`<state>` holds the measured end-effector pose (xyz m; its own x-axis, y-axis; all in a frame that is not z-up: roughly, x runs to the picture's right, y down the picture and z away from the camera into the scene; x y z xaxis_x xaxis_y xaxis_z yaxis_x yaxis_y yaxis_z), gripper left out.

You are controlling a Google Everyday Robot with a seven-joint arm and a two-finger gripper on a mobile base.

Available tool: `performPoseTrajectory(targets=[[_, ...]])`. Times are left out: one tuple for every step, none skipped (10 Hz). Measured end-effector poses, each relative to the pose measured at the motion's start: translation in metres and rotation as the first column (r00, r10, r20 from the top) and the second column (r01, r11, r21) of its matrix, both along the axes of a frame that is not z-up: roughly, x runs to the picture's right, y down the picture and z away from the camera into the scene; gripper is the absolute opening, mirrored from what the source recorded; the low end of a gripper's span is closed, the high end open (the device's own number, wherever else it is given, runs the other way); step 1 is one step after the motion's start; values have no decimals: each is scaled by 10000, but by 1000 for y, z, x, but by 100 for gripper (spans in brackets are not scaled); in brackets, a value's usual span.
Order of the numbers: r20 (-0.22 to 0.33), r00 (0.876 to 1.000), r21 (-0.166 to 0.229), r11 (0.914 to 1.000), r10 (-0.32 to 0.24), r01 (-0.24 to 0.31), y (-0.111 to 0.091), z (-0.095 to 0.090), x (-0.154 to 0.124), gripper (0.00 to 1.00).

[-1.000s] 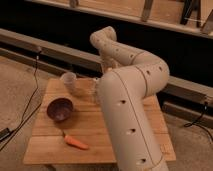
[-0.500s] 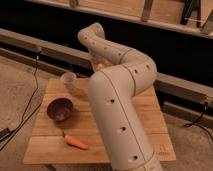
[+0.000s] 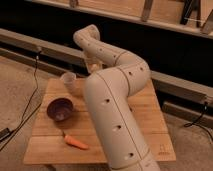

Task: Place the white sponge in the ceramic cup

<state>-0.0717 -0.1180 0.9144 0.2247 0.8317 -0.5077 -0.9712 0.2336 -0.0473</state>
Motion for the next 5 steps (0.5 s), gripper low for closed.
performPoseTrajectory(targets=[[66,9999,-107,9999,-96,97,2,-1,-8,0],[175,9996,-244,9995,-218,223,5,-2,-20,0],[308,9988,-367,9985,-386,397,7,-3,-34,0],[505,9970,-536,9967,-584,611,11,-6,-52,0],[656,9950,-662,9947,-747,791,14,-9,-65,0]])
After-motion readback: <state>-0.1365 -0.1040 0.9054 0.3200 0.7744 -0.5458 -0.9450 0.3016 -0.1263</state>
